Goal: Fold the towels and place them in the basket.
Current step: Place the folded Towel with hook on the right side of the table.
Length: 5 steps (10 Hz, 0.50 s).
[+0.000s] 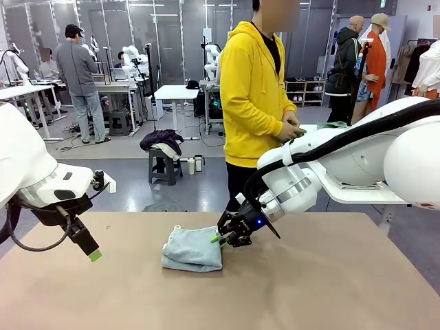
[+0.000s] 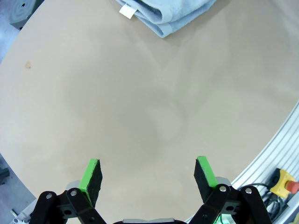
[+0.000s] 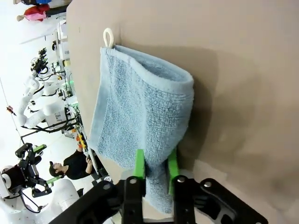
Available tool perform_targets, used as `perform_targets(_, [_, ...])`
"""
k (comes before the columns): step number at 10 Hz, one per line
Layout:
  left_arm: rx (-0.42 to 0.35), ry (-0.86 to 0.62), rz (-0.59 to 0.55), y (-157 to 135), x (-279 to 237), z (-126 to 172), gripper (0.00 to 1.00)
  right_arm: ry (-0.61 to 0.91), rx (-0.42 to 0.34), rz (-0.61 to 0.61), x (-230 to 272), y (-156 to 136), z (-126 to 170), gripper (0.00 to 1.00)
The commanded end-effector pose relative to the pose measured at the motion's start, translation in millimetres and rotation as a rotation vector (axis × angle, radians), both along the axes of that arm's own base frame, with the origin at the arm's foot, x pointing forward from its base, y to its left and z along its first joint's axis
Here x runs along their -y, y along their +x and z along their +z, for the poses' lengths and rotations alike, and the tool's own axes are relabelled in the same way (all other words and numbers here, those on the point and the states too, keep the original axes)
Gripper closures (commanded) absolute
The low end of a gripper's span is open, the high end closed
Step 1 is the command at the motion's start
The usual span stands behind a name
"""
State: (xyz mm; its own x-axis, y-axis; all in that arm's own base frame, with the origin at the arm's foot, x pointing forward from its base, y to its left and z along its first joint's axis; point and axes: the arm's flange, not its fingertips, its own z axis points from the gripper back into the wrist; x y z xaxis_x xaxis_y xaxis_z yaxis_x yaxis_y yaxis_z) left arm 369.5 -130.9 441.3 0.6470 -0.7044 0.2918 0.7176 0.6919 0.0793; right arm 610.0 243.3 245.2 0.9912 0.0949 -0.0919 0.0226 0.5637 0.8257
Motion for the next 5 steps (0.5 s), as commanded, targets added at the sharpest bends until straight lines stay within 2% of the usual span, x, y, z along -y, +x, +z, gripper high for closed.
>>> perform_targets(1, [0.005,0.003,0.014,0.3,3.3,-0.8,0.0,-0.002,0.028,-0.025,0.6,-9.7,0.6,1.0])
perform_targets(5, [0.005,0.003,0.014,0.3,3.3,-0.8,0.0,-0.031,0.02,-0.008,-3.4,-12.2,0.3,1.0])
